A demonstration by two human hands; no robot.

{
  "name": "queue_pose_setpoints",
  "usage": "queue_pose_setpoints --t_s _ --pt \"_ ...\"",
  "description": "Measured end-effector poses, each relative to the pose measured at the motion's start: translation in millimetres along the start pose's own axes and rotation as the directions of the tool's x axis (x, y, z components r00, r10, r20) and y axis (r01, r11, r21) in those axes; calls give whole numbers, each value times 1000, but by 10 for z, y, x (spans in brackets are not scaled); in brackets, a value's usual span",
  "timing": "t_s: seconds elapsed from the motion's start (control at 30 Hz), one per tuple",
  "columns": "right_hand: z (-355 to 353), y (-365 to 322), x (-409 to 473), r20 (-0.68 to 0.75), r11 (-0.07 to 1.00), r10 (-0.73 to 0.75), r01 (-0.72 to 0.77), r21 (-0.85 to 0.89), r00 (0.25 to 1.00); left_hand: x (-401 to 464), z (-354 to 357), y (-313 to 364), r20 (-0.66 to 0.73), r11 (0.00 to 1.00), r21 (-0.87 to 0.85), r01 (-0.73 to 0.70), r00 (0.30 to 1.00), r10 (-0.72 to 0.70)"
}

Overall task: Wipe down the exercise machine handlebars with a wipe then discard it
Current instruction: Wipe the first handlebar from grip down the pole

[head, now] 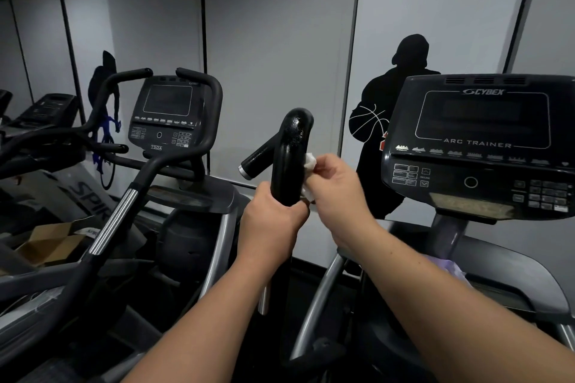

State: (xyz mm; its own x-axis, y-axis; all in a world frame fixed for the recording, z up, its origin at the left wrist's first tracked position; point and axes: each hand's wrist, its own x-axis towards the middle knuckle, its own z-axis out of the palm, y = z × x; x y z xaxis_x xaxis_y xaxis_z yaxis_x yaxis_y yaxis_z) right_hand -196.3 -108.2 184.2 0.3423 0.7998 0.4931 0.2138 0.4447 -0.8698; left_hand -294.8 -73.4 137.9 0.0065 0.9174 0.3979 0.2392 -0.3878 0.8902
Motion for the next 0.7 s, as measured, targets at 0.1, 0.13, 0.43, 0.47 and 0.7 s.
queue_pose_setpoints --t_s 0.1,0.13,0.43,0.47,0.7 --pt "-23 -60 48 0 998 29 -29 57 1000 -3 0 8 1 1000 5 -3 1000 3" --pt "-35 -86 82 -20 996 23 -22 86 1000 -2 -1 12 0 1000 8 -2 1000 2" --pt "-75 -118 176 34 986 61 -66 153 998 -37 -19 35 3 1000 1 5 1000 -5" --pt "-76 -94 186 38 988 59 -63 141 998 -36 -22 38 4 1000 8 5 1000 -5" --pt "-75 -77 257 90 982 101 -113 152 991 -62 -34 68 -11 1000 26 7 1000 -7"
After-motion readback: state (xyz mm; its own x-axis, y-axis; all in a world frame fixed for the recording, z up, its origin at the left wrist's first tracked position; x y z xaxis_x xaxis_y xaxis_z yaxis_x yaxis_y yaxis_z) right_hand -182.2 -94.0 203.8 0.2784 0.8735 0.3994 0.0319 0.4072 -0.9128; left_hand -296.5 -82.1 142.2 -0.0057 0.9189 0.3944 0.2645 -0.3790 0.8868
